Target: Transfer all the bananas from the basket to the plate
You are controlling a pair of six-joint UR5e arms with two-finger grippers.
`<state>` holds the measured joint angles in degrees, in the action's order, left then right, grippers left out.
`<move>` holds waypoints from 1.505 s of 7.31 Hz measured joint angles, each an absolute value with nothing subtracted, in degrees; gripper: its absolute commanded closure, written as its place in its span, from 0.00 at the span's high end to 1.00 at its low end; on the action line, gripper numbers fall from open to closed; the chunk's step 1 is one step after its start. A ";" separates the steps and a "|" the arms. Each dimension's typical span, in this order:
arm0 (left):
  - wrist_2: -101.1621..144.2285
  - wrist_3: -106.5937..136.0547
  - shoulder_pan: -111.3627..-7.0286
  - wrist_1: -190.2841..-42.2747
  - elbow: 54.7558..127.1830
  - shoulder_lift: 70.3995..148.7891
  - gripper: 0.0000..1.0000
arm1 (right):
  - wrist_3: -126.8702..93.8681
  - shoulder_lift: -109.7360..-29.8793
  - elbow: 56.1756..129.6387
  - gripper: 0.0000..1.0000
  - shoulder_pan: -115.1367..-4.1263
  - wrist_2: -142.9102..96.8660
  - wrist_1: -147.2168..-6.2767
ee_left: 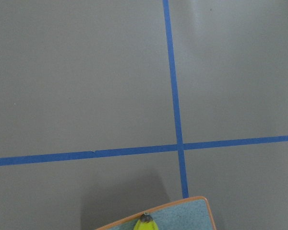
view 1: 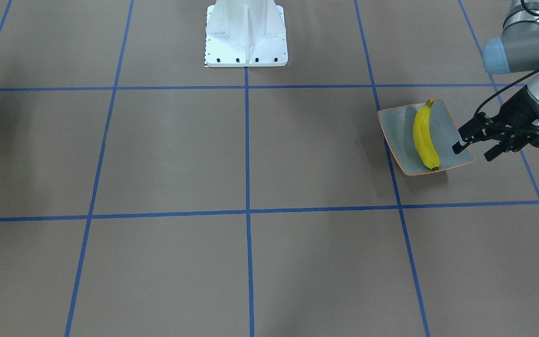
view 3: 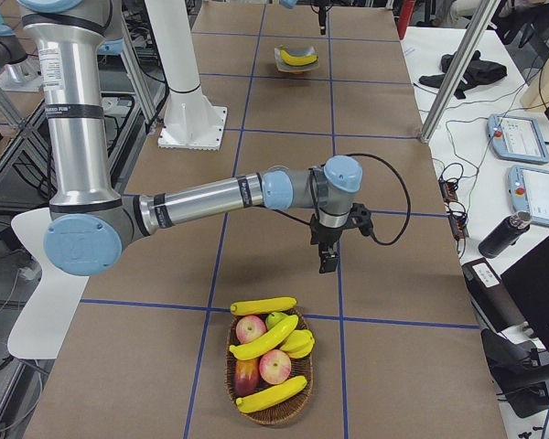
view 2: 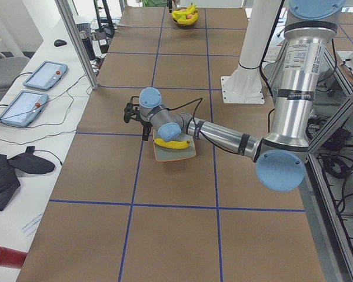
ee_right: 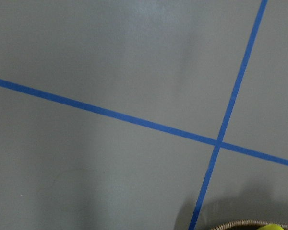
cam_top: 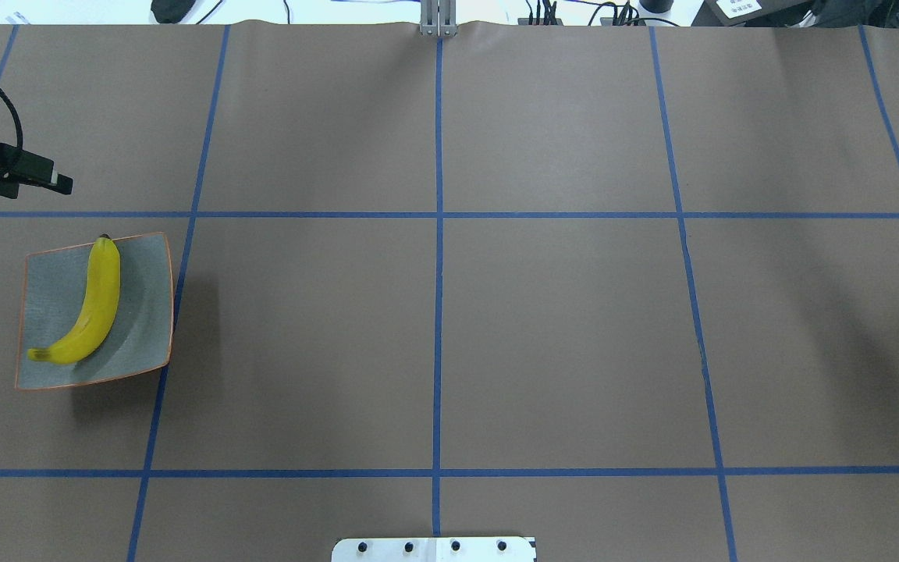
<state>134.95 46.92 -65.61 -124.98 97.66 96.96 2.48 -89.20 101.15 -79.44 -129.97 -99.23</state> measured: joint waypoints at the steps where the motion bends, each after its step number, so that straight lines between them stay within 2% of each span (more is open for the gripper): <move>1: 134.93 46.93 -65.55 -124.98 97.08 97.76 1.00 | 2.83 -91.60 100.81 0.99 -79.89 -130.93 -99.30; 5: 134.77 46.94 -65.22 -124.75 96.12 99.25 1.00 | 3.07 -95.41 96.23 0.99 -80.06 -131.80 -99.37; 11: 132.34 46.79 -65.06 -124.72 95.98 99.78 1.00 | 3.07 -99.83 96.21 0.99 -79.74 -137.66 -99.42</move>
<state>132.34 46.79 -65.06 -124.72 95.98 99.78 3.07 -99.83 96.21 -79.74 -137.66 -99.42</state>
